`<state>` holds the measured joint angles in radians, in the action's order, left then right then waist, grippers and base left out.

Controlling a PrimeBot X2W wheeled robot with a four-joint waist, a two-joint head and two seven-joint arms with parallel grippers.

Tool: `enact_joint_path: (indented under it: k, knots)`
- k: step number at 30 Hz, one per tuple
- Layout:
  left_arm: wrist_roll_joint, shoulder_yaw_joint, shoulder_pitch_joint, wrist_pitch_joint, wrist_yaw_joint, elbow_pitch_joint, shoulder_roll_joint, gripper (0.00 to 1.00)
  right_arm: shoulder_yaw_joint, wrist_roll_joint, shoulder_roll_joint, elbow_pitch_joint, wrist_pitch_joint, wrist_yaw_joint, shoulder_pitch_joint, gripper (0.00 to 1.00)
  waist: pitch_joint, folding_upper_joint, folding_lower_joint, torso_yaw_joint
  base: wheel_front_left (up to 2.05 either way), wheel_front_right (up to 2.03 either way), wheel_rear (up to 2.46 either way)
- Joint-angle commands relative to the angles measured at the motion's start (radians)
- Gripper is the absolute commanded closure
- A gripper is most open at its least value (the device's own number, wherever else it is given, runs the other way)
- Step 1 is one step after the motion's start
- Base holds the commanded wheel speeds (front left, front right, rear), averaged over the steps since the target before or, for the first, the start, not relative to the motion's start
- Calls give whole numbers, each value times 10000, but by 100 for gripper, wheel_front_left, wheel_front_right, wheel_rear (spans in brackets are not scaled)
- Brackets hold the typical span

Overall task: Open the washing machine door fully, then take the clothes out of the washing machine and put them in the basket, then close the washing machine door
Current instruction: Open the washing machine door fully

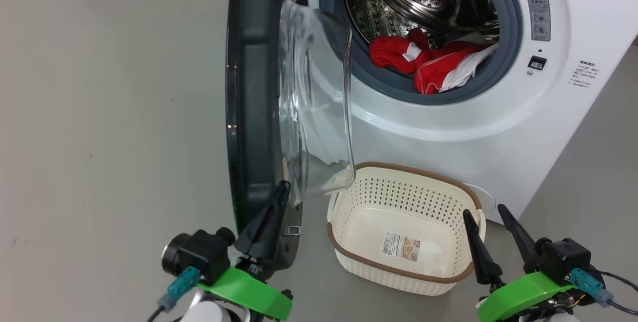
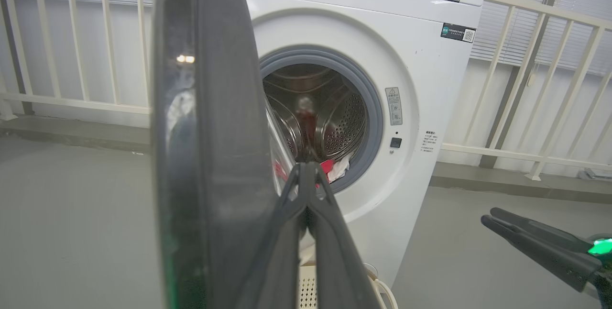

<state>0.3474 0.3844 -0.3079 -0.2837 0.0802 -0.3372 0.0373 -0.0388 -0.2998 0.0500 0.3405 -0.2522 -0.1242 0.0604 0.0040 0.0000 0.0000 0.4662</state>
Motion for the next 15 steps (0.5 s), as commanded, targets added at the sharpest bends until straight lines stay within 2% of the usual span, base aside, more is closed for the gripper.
enact_joint_path:
  k: [1, 15]
  knots:
    - [19, -606, -103, 219, -218, -412, 385, 100, -228, -31, 8, -212, -95, -65, 293, 0, -12, 0, 0, 21, 0, 0, 0]
    - [296, -1479, -136, 219, -716, -606, 902, 100, -340, 53, 5, -186, -95, -65, 235, 0, 160, 0, 0, 202, 0, 0, 0]
